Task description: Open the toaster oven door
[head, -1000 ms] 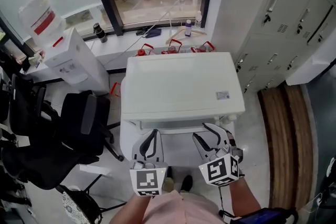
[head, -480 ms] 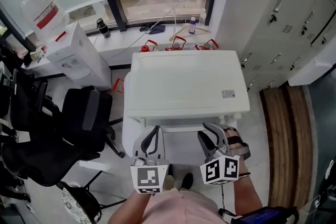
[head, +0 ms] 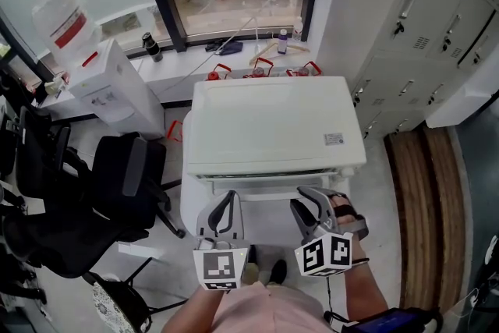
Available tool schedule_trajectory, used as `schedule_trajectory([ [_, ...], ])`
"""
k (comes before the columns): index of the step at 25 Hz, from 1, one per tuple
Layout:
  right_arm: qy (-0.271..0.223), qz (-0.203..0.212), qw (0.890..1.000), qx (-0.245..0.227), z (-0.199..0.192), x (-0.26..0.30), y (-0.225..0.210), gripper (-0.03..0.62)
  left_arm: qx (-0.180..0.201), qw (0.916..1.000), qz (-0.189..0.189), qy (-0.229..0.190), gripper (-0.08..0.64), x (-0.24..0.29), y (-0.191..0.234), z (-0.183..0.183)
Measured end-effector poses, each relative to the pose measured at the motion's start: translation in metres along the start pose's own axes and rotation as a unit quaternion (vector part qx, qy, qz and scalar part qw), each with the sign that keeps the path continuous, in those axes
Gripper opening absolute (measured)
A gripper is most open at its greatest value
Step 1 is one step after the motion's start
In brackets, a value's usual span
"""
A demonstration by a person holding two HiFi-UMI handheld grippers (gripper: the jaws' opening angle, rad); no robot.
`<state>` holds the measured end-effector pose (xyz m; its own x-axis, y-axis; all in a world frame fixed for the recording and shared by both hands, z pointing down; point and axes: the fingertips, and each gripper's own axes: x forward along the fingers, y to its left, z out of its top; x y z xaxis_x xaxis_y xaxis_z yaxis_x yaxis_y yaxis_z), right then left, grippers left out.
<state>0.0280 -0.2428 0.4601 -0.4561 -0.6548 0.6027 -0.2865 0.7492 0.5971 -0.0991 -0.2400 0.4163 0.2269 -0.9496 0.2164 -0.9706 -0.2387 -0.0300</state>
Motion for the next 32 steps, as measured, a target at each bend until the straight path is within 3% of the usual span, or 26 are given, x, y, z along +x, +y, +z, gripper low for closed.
schedule_trajectory([
  [32, -0.018, 0.034, 0.999, -0.003, -0.011, -0.027, 0.044, 0.104, 0.011, 0.9999, 0.011, -0.001, 0.014, -0.028, -0.028, 0.002],
])
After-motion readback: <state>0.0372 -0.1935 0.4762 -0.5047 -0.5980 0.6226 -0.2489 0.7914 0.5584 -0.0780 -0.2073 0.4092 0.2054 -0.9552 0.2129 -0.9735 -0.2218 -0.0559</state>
